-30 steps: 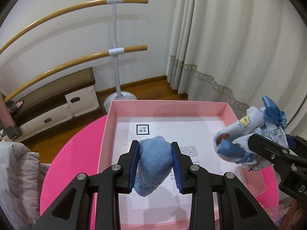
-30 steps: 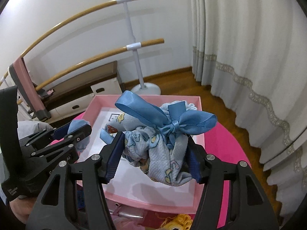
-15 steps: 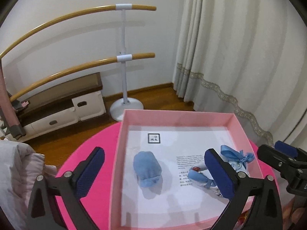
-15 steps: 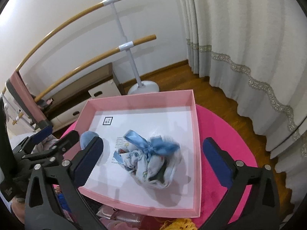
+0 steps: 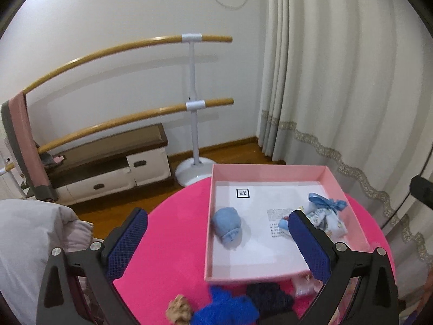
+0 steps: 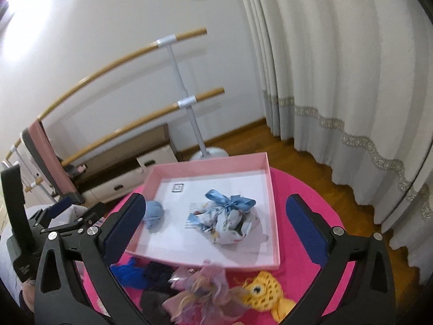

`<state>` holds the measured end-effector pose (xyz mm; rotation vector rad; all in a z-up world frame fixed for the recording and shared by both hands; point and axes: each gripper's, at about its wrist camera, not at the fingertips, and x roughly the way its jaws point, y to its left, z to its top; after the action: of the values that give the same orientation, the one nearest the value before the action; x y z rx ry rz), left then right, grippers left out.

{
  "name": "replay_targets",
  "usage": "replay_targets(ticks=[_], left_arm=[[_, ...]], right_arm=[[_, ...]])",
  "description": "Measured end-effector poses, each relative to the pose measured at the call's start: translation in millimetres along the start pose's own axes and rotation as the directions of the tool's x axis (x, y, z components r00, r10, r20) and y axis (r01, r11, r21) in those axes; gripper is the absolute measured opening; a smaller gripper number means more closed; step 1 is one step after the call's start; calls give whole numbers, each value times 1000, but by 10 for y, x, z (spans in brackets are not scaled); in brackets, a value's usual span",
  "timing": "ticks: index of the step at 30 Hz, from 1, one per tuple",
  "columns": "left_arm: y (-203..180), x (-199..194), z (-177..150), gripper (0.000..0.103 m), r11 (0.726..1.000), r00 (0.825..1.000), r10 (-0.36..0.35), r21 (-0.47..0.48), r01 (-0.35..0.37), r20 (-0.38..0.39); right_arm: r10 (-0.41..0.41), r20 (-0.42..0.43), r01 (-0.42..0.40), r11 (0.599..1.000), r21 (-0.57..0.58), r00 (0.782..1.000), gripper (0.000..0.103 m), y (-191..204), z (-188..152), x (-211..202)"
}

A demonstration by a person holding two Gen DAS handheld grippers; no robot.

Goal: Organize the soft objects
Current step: 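Withdraw both tools back from the box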

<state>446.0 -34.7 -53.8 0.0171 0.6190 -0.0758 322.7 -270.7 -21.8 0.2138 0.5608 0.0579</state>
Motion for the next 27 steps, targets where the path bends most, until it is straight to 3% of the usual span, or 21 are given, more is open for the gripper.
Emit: replay_targets(ticks=[7,16,27], left_arm=[[106,-903,-612,103,1000,997,8,-8,-7,82],[133,-1744,-1286,103,1000,993,23,-14,-21,114],[125,-2614,-1858,103,999,991,31,-33,-27,127]], right_arm=[[-14,114,12,1000,11,993,103,62,-286,-700],[-54,151,54,999,9,987,103,153,-752,-1235],[-83,192,92,995,-41,978,103,455,-1195,-1821]])
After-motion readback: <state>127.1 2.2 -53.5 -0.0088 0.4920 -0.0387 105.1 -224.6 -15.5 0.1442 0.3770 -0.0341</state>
